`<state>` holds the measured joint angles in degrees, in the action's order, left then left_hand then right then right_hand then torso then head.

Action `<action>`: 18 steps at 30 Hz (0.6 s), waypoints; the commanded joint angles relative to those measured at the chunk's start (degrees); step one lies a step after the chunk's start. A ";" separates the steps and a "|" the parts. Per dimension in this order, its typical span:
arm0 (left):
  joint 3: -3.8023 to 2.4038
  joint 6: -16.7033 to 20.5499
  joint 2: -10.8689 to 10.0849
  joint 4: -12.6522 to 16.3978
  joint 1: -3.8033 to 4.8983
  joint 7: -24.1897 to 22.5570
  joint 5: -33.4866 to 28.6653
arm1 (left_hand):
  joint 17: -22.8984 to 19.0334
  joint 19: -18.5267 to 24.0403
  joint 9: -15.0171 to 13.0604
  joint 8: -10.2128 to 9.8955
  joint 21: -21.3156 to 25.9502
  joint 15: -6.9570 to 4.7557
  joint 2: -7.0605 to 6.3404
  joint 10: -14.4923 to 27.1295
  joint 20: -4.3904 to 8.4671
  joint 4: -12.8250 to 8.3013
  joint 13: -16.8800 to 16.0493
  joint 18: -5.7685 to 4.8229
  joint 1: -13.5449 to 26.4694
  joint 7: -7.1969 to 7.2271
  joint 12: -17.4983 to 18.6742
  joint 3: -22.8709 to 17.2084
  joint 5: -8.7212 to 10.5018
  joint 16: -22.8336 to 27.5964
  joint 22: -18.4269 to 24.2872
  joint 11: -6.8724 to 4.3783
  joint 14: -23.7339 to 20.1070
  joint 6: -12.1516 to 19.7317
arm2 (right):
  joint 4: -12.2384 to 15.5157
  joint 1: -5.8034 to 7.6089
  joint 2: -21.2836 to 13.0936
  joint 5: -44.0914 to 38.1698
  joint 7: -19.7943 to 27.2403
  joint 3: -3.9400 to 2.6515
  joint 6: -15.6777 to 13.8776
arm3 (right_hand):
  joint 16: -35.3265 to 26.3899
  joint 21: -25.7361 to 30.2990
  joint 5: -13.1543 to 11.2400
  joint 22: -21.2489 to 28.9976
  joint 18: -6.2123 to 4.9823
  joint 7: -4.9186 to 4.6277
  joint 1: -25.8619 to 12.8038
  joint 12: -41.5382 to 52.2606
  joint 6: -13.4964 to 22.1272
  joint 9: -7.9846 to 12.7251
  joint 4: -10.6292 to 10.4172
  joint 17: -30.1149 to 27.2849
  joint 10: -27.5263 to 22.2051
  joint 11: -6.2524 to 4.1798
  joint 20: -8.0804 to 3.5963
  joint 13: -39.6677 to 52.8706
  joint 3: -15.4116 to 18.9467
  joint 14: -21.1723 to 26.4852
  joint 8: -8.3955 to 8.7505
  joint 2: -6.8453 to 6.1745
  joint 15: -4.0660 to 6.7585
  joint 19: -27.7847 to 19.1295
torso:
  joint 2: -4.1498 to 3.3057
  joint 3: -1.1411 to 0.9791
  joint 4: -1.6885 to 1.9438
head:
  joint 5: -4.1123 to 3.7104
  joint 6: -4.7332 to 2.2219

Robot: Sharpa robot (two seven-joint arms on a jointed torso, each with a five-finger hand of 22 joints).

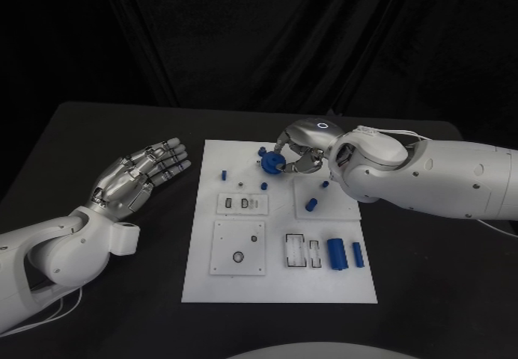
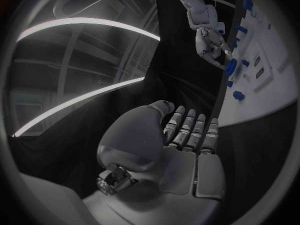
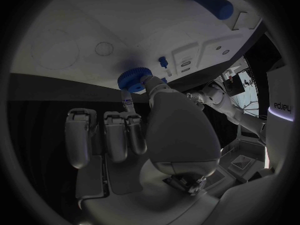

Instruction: Assemble the parts on the task board

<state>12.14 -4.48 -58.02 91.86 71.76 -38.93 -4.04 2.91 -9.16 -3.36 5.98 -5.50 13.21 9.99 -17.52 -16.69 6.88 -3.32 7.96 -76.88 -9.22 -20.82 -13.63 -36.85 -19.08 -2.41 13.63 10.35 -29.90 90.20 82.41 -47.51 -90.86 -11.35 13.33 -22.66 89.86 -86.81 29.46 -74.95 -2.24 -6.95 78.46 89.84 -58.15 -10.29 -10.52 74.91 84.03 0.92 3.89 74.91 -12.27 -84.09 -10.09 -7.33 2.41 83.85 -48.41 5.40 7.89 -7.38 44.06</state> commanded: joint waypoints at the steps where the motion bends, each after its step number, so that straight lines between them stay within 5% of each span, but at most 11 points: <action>1: -0.04 -0.92 0.01 0.04 0.03 -10.29 0.35 | 0.04 -0.18 0.02 0.00 -0.21 0.27 0.00 -0.08 -0.07 -0.10 -0.02 -0.77 0.67 -2.39 -0.08 -0.30 0.00 -0.20 -0.04 0.19 0.00 0.19 | -0.68 0.09 0.69 0.06 0.62 -0.05 0.15 | 0.14 0.10 -0.47 -12.06 0.99 1.93 -0.09 0.16 -1.43 -8.75 0.10 15.09 5.97 0.01 -0.14 15.09 -0.37 -5.91 -1.69 0.49 0.19 3.11 | 0.00 0.04 -0.07 | 0.32 0.08; 18: -0.04 -0.89 0.04 0.07 0.03 -10.12 0.27 | 0.06 -0.24 0.01 0.01 -0.25 0.32 0.00 -0.11 -0.08 -0.11 -0.03 -0.79 0.73 -2.40 -0.14 -0.38 0.04 -0.29 -0.06 0.22 0.04 0.14 | -3.11 0.07 4.12 0.07 1.42 -0.07 0.46 | 0.14 0.45 -1.99 -11.81 0.88 1.40 -0.33 0.16 -0.13 -8.85 0.13 15.09 5.97 0.46 0.12 15.09 -0.72 -5.91 -0.88 0.61 -0.15 2.82 | 0.00 -0.02 -0.10 | 0.09 0.30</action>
<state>12.14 -4.53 -57.99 91.84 71.76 -38.93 -4.03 2.91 -9.16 -3.36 5.98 -5.50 13.21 9.99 -17.52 -16.68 6.88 -3.32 7.96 -76.88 -9.22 -20.81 -13.63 -36.85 -19.07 -2.42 13.63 10.35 -29.90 87.22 82.41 -43.50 -90.72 -10.16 13.31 -22.50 89.85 -86.61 27.64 -74.93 -2.24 -6.55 78.24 89.84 -57.75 -10.37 -10.43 74.91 84.03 0.92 3.89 74.90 -12.69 -84.09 -11.37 -7.49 2.40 83.85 -48.41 5.38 7.84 -7.31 44.37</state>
